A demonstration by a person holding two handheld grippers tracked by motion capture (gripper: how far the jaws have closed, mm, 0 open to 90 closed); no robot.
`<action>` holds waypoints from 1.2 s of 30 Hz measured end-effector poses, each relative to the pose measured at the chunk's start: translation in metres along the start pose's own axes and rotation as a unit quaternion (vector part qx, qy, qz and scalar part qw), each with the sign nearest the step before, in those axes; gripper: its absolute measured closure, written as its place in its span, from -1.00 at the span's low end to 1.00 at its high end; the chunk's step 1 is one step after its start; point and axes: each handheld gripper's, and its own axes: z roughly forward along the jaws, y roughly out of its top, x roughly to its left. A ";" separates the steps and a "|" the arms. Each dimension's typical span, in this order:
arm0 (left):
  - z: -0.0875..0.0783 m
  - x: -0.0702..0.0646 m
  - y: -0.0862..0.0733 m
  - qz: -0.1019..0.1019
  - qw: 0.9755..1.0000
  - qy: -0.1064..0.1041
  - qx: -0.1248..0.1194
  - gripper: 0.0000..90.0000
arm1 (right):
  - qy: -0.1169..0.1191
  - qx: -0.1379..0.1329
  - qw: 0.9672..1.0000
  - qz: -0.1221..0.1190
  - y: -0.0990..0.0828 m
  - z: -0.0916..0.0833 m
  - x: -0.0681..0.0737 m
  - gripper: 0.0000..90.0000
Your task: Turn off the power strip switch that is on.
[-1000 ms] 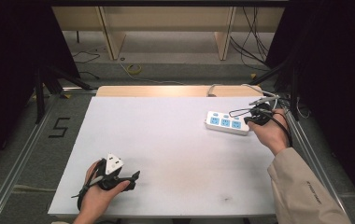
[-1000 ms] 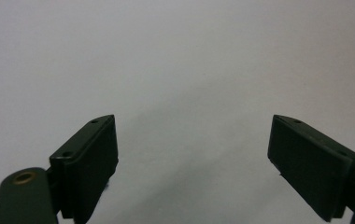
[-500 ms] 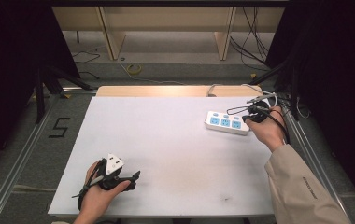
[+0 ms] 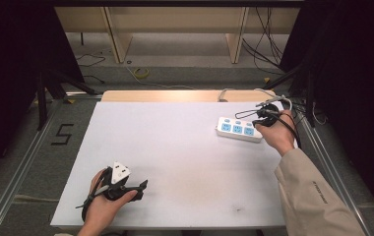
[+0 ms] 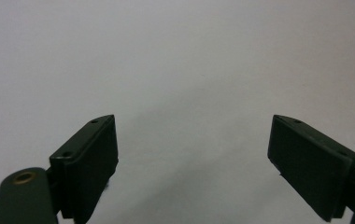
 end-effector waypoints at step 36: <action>0.000 -0.001 0.000 0.000 1.000 0.000 -0.002 -0.65 | -0.004 0.016 1.000 0.008 0.012 0.013 -0.005 1.00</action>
